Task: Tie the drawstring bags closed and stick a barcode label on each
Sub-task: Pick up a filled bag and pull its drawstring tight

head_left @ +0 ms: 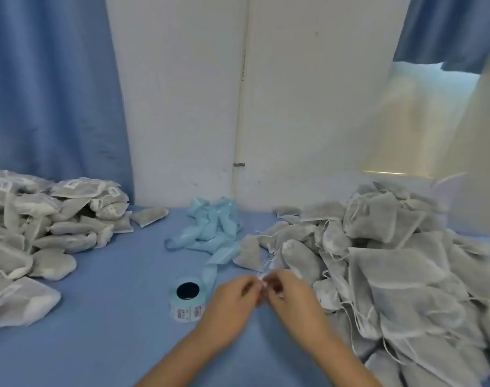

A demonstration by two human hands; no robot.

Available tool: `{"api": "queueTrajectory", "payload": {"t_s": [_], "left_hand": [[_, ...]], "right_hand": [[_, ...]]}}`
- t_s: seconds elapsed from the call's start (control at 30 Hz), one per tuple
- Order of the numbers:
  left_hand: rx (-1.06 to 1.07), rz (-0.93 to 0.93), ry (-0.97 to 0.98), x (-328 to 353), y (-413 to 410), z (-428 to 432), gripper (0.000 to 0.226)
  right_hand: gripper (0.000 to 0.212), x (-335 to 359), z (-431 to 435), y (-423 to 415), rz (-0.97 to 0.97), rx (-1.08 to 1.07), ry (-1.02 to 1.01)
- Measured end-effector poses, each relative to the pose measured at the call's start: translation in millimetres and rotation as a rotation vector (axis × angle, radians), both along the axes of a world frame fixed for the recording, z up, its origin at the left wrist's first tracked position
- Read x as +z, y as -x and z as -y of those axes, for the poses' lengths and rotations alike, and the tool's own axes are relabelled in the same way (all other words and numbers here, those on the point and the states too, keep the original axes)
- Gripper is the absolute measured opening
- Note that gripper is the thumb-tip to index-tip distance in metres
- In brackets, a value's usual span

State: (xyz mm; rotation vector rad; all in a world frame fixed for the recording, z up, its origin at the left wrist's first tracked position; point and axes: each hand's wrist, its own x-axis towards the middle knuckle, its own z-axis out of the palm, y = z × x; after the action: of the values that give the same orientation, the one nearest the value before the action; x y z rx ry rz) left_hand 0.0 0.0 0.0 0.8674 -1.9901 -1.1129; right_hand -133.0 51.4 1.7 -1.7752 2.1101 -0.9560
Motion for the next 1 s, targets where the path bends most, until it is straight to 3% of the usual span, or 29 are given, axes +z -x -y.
{"api": "queueTrajectory", "payload": {"t_s": [0.1, 0.23, 0.47, 0.63, 0.77, 1.0], "left_hand": [[0.266, -0.157, -0.124, -18.1, 33.1, 23.9, 0.020], [0.342, -0.244, -0.171, -48.7, 41.5, 36.2, 0.022], [0.272, -0.361, -0.212, -64.8, 38.6, 38.8, 0.030], [0.172, -0.271, -0.220, -70.9, 35.3, 36.6, 0.047], [0.222, -0.235, -0.031, -70.2, 35.6, 33.3, 0.039], [0.415, -0.190, 0.150, -73.7, 28.5, 38.6, 0.009]], "right_hand": [[0.041, -12.3, 40.1, 15.4, -0.173, -0.171, 0.008], [0.052, -43.2, 60.0, 22.5, -0.358, -0.189, -0.141], [0.031, -61.2, 64.7, 7.5, -0.534, -0.286, 0.039], [0.044, -66.1, 56.6, 0.4, -0.236, -0.178, 0.287], [0.046, -70.8, 55.0, 1.9, -0.111, -0.070, 0.514], [0.043, -72.1, 57.8, 2.0, 0.099, 0.007, 0.359]]}}
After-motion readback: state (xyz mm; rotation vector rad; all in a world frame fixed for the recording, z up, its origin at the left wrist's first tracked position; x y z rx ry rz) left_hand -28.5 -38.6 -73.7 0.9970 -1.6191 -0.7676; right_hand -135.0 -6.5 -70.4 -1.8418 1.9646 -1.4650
